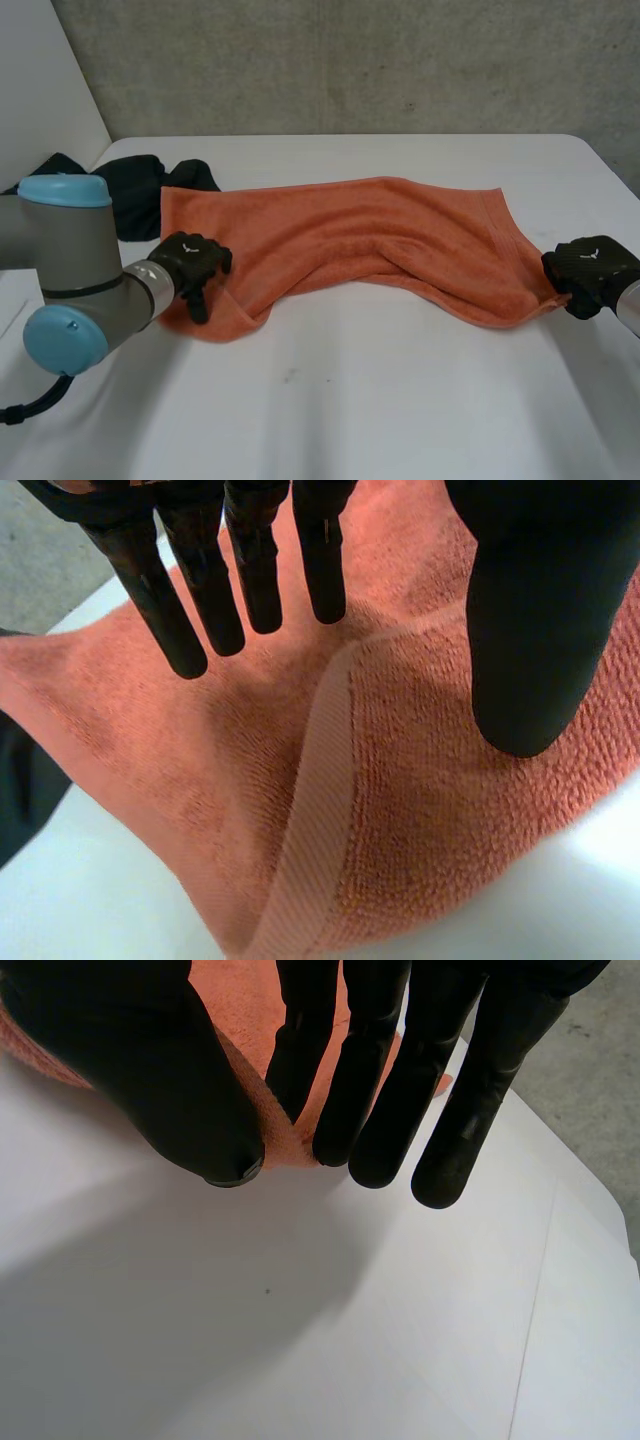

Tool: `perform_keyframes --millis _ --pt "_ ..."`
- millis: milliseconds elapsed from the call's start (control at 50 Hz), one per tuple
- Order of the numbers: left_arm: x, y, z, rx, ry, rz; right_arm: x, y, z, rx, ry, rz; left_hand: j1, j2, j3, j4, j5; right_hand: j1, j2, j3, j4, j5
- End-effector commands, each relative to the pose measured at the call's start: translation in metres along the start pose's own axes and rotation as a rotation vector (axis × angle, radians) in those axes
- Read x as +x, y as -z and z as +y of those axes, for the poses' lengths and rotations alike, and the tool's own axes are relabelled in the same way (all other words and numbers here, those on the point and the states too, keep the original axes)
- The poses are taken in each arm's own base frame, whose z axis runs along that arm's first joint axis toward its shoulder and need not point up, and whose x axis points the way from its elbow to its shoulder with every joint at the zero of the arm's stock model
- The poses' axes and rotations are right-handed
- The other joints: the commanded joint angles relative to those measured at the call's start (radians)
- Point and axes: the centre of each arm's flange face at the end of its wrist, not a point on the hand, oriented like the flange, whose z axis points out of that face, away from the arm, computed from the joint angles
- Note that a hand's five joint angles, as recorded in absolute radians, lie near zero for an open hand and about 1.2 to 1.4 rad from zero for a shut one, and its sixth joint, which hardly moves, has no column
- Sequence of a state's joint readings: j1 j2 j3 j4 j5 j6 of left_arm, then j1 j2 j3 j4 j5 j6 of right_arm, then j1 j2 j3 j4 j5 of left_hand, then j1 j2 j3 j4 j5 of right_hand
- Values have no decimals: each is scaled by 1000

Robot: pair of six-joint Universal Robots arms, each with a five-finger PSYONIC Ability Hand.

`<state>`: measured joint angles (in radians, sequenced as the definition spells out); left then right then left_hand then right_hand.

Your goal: Fold the laundry.

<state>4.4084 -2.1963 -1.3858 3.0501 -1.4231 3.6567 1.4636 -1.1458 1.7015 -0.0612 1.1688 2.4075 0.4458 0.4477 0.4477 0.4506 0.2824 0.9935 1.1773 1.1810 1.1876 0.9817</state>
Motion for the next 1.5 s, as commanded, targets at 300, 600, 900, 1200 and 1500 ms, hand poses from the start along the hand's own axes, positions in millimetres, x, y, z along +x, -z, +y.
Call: perform_keyframes --millis 300,600,900,1200,1500 --pt "4 -5 6 -11 -46 3 -1 0 1 1 8 1 810 808 808 805 798 403 219 215 209 240" --pt "-3 27 -23 89 -51 -49 6 1 0 -19 -9 19 950 949 949 946 939 403 219 215 209 240" --pt "-29 59 -35 220 -55 -190 46 5 4 -141 -288 70 950 949 949 946 939 403 219 215 209 240" --pt "-49 109 -39 217 -21 -273 65 48 -46 -5 -145 112 950 949 949 946 939 403 219 215 209 240" --pt "-17 153 -7 28 -66 -159 88 93 -28 -248 26 50 950 949 949 946 939 403 219 215 209 240"
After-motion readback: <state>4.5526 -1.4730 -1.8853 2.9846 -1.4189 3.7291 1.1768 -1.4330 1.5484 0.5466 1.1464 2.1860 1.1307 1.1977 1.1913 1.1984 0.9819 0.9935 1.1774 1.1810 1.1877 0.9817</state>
